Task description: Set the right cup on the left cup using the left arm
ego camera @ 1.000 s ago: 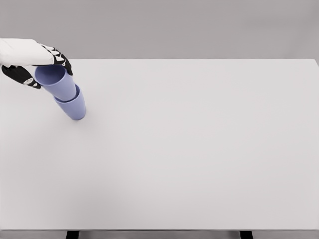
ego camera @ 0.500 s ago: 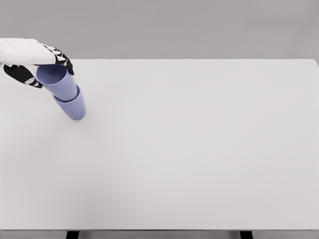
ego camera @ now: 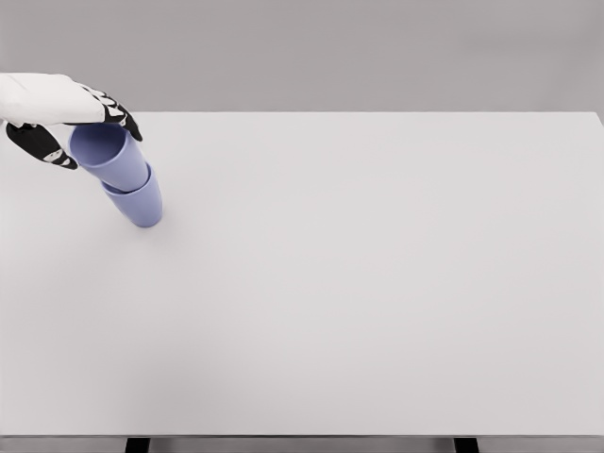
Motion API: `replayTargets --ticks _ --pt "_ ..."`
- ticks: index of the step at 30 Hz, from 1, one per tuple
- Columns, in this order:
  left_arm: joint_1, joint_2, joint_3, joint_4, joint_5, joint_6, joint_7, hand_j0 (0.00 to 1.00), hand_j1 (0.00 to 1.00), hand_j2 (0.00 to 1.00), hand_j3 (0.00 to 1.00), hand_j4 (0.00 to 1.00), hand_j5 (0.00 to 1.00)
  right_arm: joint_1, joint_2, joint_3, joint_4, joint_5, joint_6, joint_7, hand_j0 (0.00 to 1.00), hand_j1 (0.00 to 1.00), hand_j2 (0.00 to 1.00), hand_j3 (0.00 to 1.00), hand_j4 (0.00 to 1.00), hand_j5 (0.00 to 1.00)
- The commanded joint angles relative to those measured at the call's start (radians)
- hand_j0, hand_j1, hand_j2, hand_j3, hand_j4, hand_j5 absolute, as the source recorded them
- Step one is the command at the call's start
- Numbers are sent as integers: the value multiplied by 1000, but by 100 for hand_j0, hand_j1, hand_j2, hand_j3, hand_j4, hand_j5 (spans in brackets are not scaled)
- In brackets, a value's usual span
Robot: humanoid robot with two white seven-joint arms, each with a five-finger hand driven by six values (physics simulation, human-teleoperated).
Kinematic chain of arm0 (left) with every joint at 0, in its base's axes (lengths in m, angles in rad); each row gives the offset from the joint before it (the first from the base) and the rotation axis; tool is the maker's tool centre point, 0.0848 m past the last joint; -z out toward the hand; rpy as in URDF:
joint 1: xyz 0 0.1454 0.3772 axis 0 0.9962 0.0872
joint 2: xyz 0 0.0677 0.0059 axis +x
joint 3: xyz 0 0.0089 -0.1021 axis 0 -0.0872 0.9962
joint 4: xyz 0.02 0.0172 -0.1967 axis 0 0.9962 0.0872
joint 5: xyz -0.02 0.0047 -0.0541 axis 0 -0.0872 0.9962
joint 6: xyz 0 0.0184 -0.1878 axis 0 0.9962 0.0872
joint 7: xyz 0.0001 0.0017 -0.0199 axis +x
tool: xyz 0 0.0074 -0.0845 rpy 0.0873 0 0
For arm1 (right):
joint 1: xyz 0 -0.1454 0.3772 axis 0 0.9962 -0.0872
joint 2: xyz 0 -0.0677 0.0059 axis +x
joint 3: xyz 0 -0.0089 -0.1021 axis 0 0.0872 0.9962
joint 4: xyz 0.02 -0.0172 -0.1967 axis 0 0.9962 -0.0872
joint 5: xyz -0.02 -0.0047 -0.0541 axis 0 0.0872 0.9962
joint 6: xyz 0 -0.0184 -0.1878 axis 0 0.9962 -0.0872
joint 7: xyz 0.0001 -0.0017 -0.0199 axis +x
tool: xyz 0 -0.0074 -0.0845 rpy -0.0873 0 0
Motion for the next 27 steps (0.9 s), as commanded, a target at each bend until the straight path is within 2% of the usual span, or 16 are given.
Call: replayTargets --ticks 1,10,14,19,21,24,26,27 --pt "0 1 1 0 1 1 0 86 86 86 86 86 86 0 0 0 0 0 0 0 100 100 100 100 100 100" --pt "-3 5 3 -1 0 0 0 88 88 88 88 88 88 0 0 0 0 0 0 0 100 100 100 100 100 100" --pt "-8 8 21 -11 1 -3 0 98 98 98 98 98 98 0 0 0 0 1 0 0 100 100 100 100 100 100" --pt "-2 34 135 -109 6 -20 0 100 100 100 100 100 100 0 0 0 0 0 0 0 100 100 100 100 100 100" --pt "0 50 162 -124 6 -75 0 100 100 100 100 100 100 0 0 0 0 0 0 0 100 100 100 100 100 100" --pt "3 56 158 -152 8 -163 0 100 100 100 100 100 100 0 0 0 0 0 0 0 100 100 100 100 100 100" --pt "3 65 161 -159 11 -313 0 100 100 100 100 100 100 0 0 0 0 0 0 0 100 100 100 100 100 100" --pt "3 65 163 -159 12 -338 0 100 100 100 100 100 100 0 0 0 0 1 0 0 100 100 100 100 100 100"
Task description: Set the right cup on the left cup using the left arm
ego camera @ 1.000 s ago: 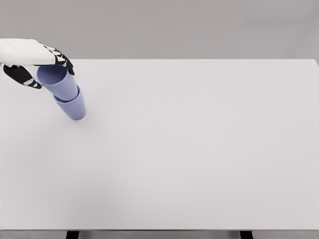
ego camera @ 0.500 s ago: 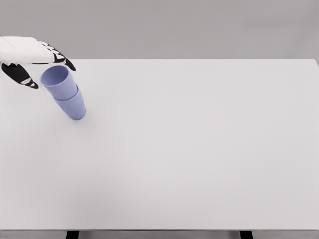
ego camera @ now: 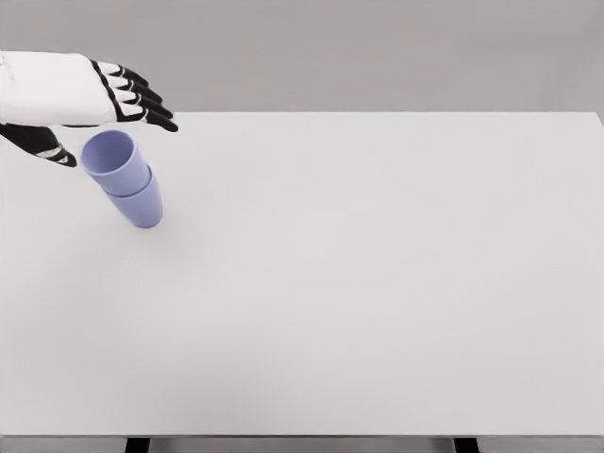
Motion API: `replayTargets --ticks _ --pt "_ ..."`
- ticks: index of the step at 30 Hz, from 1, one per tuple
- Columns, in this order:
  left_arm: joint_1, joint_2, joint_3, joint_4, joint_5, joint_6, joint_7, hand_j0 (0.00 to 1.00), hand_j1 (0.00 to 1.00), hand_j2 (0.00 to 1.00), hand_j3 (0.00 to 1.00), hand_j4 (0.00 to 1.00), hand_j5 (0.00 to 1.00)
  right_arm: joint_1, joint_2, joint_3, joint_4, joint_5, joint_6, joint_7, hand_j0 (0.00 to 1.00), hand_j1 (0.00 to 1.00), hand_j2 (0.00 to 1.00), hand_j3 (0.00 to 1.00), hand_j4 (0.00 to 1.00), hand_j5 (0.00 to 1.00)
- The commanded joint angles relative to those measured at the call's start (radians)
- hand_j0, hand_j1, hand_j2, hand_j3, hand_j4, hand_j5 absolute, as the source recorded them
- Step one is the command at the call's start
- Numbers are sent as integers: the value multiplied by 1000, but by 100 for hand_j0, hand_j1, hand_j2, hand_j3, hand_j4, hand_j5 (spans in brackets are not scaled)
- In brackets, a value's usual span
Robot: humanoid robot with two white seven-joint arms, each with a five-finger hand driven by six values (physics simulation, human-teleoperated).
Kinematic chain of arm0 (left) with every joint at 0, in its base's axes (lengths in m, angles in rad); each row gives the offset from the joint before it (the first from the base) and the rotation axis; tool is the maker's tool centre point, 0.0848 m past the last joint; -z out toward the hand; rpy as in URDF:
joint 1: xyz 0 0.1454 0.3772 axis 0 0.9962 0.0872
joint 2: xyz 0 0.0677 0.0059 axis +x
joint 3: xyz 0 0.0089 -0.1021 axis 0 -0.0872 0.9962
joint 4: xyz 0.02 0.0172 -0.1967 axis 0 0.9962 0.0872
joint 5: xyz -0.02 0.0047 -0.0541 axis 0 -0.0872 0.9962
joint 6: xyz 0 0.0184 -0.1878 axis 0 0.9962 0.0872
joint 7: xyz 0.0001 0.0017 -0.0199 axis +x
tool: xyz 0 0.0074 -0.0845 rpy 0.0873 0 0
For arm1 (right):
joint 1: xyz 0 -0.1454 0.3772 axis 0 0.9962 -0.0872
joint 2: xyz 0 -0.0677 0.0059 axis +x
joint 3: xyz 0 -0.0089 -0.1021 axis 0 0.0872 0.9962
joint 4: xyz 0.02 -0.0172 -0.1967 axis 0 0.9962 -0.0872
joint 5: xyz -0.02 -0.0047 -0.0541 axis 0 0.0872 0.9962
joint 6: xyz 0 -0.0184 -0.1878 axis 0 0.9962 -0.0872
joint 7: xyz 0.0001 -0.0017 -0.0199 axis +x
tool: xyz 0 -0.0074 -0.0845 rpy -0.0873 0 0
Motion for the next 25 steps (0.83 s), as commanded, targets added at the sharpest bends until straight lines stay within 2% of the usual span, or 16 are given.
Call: replayTargets --ticks 1,4,7,12,17,20,25 --pt "0 7 7 -13 5 -94 0 100 100 100 100 100 100 0 0 0 0 -1 0 0 100 100 100 100 100 100" --pt "8 5 7 -15 27 -94 0 100 100 100 100 100 100 0 0 0 0 -1 0 0 100 100 100 100 100 100" --pt "70 4 5 -15 28 -94 0 100 100 100 100 100 100 0 0 0 0 -1 0 0 100 100 100 100 100 100" --pt "130 15 4 -16 31 -94 0 100 100 100 100 100 100 0 0 0 0 1 0 0 100 100 100 100 100 100" --pt "153 11 4 -21 38 -94 0 100 100 100 100 100 100 0 0 0 0 1 0 0 100 100 100 100 100 100" --pt "196 7 4 -21 38 -94 0 100 100 100 100 100 100 0 0 0 0 -1 0 0 100 100 100 100 100 100" --pt "201 5 2 -22 38 -94 0 100 100 100 100 100 100 0 0 0 0 1 0 0 100 100 100 100 100 100"
